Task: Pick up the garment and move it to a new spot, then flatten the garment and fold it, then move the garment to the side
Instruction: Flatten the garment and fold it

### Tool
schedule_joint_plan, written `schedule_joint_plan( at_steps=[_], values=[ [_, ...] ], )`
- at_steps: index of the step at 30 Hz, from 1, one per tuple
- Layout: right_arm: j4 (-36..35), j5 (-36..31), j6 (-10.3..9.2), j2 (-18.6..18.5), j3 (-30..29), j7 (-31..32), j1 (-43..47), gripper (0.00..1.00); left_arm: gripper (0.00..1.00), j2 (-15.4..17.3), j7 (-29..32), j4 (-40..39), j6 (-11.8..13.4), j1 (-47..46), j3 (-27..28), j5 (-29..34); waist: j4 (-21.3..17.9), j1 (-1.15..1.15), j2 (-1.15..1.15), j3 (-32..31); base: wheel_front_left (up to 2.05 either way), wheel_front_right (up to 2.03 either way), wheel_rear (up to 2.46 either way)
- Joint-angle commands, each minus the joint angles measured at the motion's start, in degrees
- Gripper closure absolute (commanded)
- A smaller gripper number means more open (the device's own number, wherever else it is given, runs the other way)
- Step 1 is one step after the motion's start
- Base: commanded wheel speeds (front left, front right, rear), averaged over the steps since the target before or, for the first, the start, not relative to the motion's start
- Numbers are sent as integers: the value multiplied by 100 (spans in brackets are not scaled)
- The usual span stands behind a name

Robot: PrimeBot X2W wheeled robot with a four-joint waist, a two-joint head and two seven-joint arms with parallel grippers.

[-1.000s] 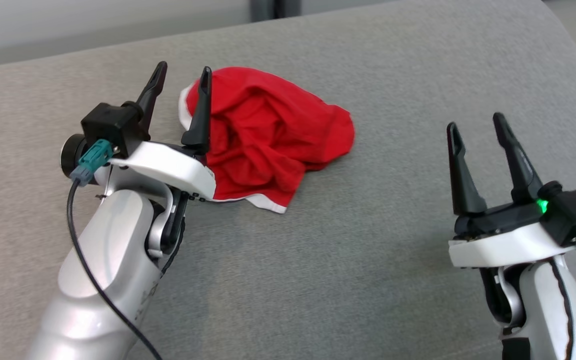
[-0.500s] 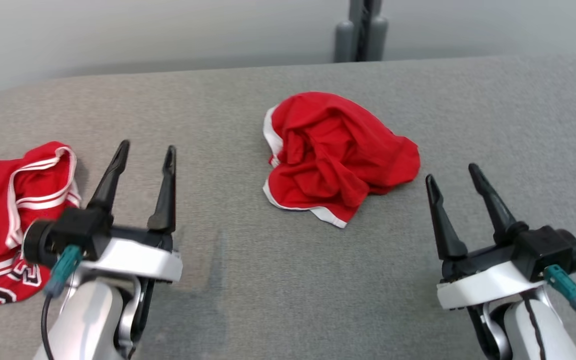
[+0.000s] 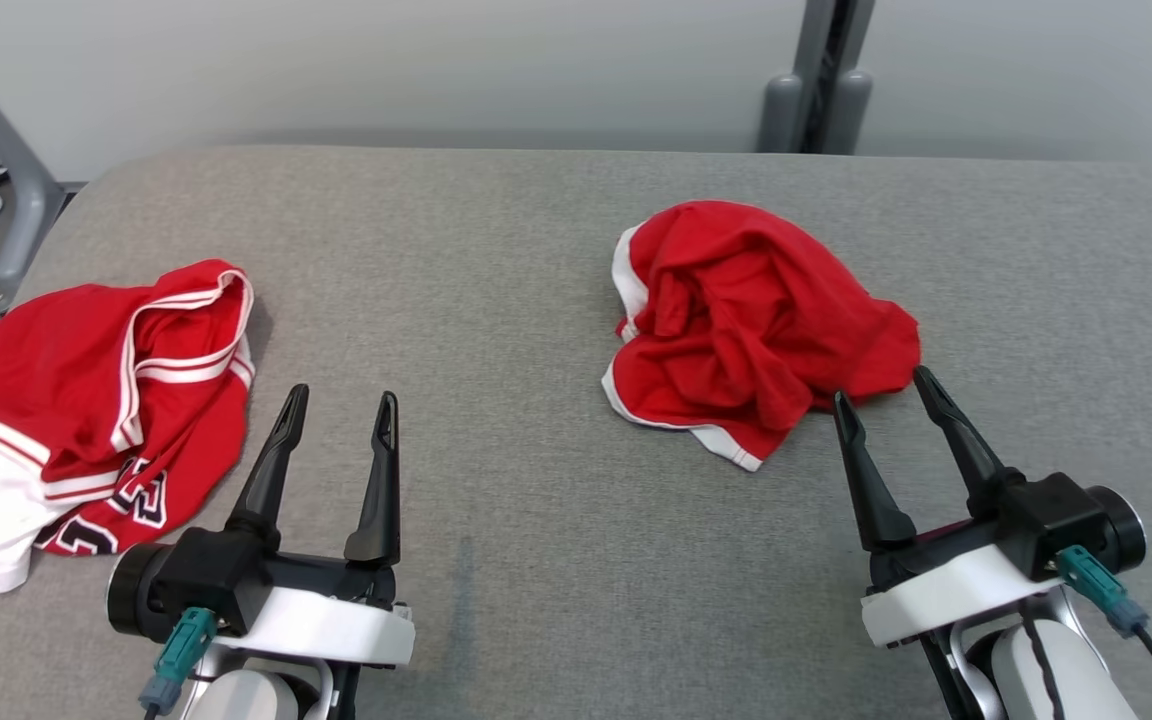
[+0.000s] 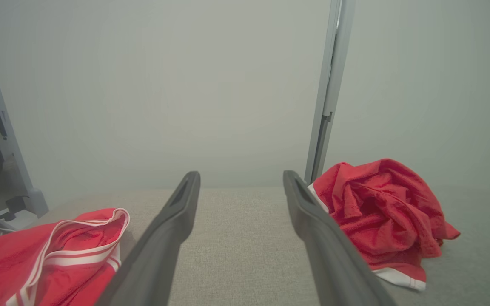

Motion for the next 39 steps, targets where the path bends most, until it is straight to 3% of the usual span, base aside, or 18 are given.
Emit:
schedule_joint_plan(
  at_steps=[1,10,24,25,26,30,39],
  values=[
    [38,-45,-2,-32,-4,-7,-58,0,0,-4,-23,17,-54,-51,40,58,68,0,0,36,0,0,0],
    [798,-415,-2,-34,69,53,-521,0,0,-238,-24,143,-339,-122,101,274,489,0,0,199,0,0,0],
    [2329,-856,-2,-35,-442,153,-1117,0,0,-337,-24,229,-444,-157,-71,331,1000,0,0,394,0,0,0],
    [2433,-794,-2,-32,-440,154,-1148,55,0,-337,-24,227,-436,-163,-91,309,1016,0,0,401,0,0,0],
    [2507,-737,-2,-32,-422,149,-1185,100,0,-337,-24,227,-421,-169,-106,284,1028,0,0,406,0,0,0],
    [2533,-398,-2,-32,-126,57,-1333,100,0,-337,-24,248,-370,-173,-145,227,1044,0,0,377,0,0,0],
    [1852,699,-2,-32,1235,-7,-1675,100,0,-338,-24,287,-307,-84,-153,164,952,0,0,54,0,0,0]
  ],
)
